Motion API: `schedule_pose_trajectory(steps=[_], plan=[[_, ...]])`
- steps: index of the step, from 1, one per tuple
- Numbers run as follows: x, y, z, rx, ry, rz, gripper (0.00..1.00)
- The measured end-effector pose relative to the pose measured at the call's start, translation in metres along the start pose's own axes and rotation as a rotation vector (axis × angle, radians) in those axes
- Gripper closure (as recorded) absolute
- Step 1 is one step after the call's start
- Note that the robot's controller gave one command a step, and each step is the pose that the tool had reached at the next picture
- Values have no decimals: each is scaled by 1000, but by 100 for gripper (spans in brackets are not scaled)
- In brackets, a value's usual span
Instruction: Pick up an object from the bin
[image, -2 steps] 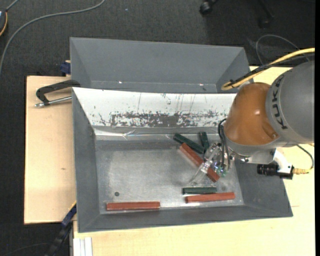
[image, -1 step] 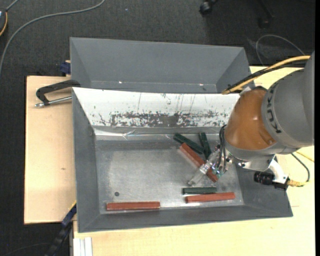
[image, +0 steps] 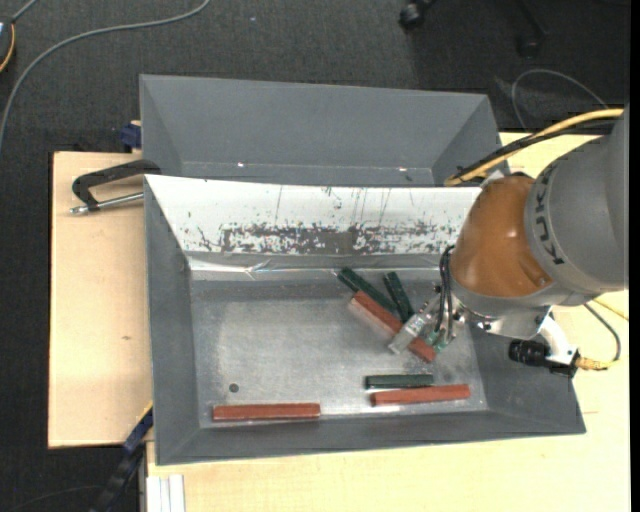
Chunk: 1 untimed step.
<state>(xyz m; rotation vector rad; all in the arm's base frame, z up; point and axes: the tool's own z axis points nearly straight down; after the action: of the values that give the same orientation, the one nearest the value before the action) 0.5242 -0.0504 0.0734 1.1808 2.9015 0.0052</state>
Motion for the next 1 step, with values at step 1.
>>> schedule_pose_trajectory(steps=[1], plan=[[-37, -8, -139, -2, -5, 24, 100]])
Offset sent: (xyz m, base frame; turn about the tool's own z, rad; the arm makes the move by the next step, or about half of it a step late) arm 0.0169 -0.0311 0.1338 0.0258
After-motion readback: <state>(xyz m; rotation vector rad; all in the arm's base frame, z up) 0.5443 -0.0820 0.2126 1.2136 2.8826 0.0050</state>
